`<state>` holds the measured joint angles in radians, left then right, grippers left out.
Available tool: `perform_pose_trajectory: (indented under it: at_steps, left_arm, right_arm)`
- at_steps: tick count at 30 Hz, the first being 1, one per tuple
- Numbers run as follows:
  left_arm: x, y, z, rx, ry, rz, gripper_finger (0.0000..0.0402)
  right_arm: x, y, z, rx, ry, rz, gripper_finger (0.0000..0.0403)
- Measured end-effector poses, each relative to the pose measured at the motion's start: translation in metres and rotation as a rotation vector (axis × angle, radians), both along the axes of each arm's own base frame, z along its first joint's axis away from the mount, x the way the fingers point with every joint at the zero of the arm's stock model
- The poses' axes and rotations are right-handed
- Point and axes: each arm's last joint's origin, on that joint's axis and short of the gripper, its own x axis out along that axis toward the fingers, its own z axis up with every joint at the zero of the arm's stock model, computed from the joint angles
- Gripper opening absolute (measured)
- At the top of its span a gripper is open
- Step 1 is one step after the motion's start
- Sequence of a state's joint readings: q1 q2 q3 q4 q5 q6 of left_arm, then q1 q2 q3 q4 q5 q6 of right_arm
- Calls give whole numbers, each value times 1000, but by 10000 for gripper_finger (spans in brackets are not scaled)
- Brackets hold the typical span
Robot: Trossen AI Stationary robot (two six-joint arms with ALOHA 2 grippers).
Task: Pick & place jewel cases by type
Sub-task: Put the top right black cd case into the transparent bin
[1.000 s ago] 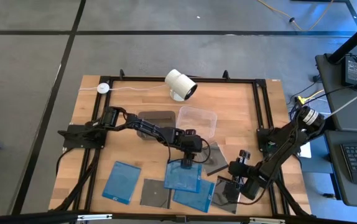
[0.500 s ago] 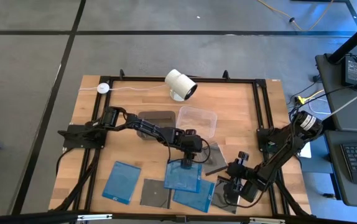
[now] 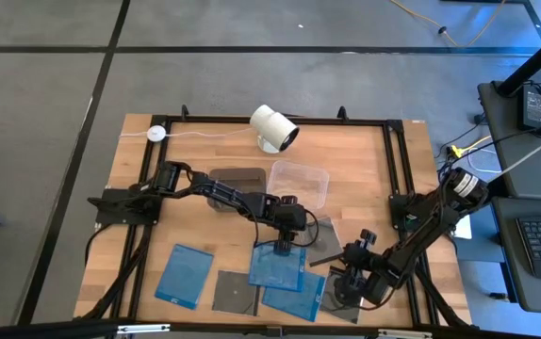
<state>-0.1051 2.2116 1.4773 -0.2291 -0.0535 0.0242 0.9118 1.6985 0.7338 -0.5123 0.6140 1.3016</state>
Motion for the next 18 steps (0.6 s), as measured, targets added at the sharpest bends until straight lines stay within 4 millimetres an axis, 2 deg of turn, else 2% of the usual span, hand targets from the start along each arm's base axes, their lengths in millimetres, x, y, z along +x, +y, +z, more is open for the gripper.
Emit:
perform_pose_trajectory:
  at_steps: [18]
  left_arm:
    - [-1,-3,0,-9,7,-18,158]
  right_arm:
    - [3,-3,0,-27,-21,-14,184]
